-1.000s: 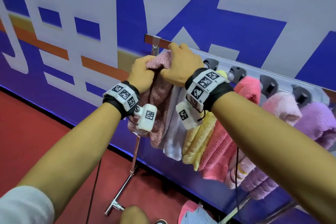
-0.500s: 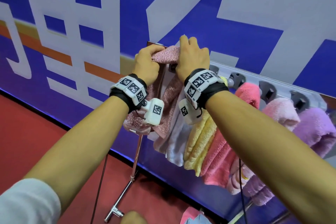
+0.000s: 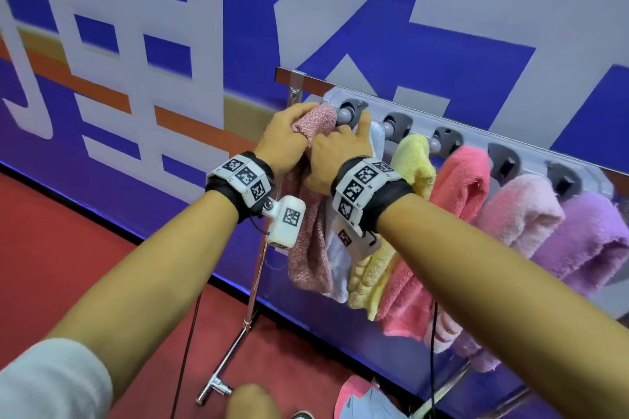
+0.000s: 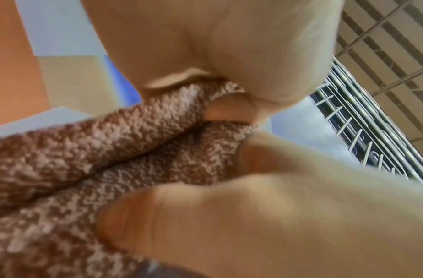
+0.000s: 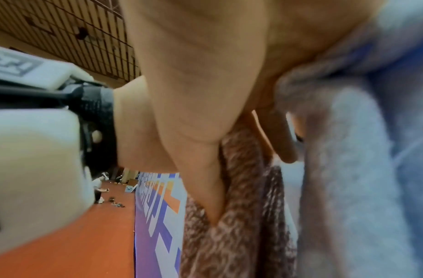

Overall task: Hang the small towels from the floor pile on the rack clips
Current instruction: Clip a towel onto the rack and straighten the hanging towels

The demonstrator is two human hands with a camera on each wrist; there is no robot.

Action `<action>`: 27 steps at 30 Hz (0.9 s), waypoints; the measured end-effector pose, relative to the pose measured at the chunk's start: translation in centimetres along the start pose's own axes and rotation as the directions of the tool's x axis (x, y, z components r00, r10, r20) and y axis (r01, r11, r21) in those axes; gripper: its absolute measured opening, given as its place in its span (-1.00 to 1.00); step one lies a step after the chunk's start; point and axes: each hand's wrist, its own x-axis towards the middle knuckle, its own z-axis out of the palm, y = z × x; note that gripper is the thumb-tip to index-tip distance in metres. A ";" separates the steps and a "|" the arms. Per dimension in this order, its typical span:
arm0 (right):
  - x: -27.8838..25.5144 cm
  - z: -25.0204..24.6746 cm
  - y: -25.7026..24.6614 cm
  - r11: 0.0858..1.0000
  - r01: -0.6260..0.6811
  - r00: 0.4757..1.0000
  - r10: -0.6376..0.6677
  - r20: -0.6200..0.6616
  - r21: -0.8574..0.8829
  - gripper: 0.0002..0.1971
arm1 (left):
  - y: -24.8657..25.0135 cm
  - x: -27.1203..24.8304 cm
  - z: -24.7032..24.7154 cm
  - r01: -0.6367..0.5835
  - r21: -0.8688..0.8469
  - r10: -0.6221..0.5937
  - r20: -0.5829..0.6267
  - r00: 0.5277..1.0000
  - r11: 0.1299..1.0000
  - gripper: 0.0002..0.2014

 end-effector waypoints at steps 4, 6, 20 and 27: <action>-0.6 -1.5 2.3 0.998 0.061 0.998 -0.062 0.025 0.015 -0.49 | 0.1 -0.3 -0.6 0.065 -0.160 -0.046 0.118 0.992 0.985 -0.26; -0.8 -2.8 3.7 0.993 0.105 0.994 -0.103 -0.037 0.045 -0.42 | 0.6 -0.5 -0.4 0.066 -0.194 -0.040 0.131 0.991 0.979 -0.27; -2.3 -1.2 3.8 0.957 0.279 0.905 -0.236 -0.354 0.075 -0.24 | -6.7 -7.6 3.7 0.272 0.214 -0.230 -0.199 0.952 0.938 0.11; -2.4 2.4 2.5 0.942 0.326 0.858 -0.328 -0.395 -0.075 -0.23 | -11.8 -9.6 5.6 0.417 0.166 -0.351 -0.321 0.880 0.894 -0.39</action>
